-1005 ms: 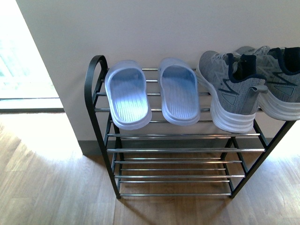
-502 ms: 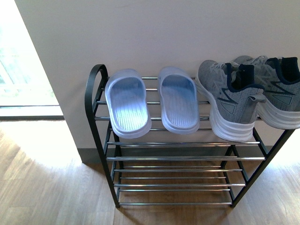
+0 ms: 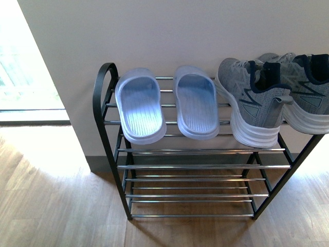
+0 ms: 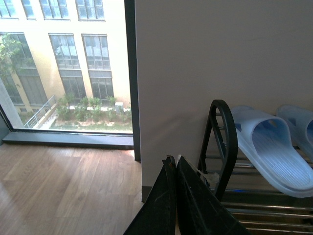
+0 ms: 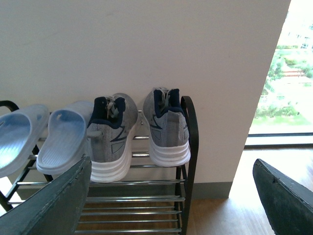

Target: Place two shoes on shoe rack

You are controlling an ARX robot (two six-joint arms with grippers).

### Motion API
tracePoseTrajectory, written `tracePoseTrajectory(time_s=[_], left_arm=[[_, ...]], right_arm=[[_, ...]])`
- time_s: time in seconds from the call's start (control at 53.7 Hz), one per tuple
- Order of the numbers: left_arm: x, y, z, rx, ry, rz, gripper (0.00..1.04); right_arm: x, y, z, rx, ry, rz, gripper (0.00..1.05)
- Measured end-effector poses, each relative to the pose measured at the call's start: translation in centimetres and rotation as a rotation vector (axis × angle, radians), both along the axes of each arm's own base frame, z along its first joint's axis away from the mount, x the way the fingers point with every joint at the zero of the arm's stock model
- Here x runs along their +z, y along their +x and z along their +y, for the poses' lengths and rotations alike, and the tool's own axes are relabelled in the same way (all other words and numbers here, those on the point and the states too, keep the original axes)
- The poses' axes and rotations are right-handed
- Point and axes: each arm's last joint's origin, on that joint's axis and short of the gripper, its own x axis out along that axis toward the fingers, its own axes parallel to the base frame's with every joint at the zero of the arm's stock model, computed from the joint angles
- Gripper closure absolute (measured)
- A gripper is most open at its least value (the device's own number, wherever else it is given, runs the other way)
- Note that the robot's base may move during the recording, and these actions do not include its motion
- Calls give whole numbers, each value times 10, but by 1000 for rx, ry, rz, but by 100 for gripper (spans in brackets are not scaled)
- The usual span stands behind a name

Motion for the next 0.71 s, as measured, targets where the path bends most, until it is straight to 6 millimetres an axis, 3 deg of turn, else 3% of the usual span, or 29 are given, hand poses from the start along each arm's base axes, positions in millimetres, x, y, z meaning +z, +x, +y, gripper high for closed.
tracePoseTrajectory(time_s=[0.707], left_arm=[[5, -22, 0, 0, 0, -16, 103]], right_arm=[[0, 0, 0, 0, 0, 0, 9]])
